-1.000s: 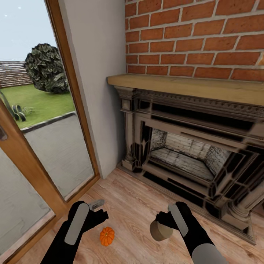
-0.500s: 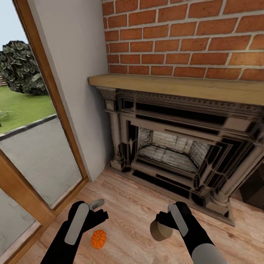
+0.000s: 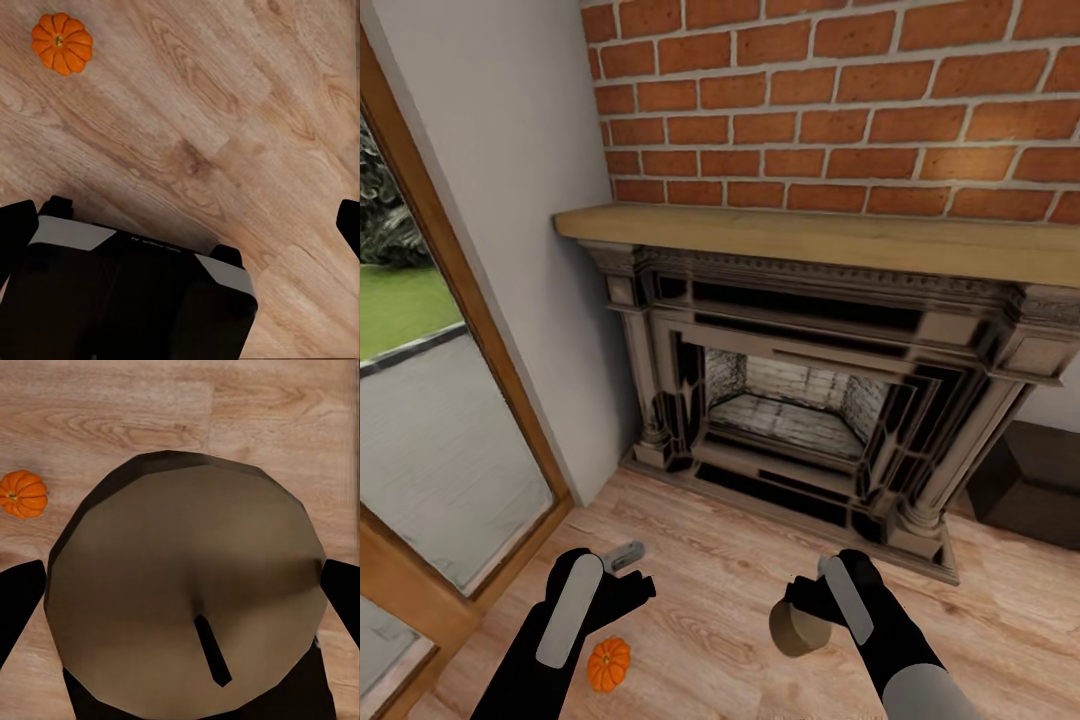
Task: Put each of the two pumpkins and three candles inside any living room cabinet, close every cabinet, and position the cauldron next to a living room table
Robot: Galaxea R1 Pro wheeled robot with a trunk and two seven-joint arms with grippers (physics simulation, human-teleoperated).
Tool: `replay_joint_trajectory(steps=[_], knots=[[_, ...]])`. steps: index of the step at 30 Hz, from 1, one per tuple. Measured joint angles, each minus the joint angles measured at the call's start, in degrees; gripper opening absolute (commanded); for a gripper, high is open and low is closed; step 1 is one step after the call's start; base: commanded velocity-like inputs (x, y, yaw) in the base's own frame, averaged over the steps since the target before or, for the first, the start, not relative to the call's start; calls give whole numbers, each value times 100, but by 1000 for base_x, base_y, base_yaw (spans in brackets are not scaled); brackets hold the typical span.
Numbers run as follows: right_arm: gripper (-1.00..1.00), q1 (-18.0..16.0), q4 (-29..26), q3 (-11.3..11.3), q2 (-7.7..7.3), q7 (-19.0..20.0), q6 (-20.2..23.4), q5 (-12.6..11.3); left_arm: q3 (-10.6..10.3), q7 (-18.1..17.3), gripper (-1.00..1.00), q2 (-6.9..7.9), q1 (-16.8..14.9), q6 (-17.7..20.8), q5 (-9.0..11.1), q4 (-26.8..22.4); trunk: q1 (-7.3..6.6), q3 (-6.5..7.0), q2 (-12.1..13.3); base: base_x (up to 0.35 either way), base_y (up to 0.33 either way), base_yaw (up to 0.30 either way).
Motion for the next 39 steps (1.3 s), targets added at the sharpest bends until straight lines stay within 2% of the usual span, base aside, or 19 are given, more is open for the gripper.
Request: replay_joint_trajectory(steps=[5,12,39], knots=[[-100,-1,-27,-12,-2,-16,-47,14,1,0,100,1,1,0,-2,3,-44,22,82,0,0,-126],[-100,0,-30,-257,-1,-20,-14,2,-1,0,100,-1,0,0,-7,1,-45,19,82,0,0,-98],[-100,1,-6,-279,-33,4,13,3,-3,0,100,-7,0,0,0,2,-45,43,83,0,0,-265]])
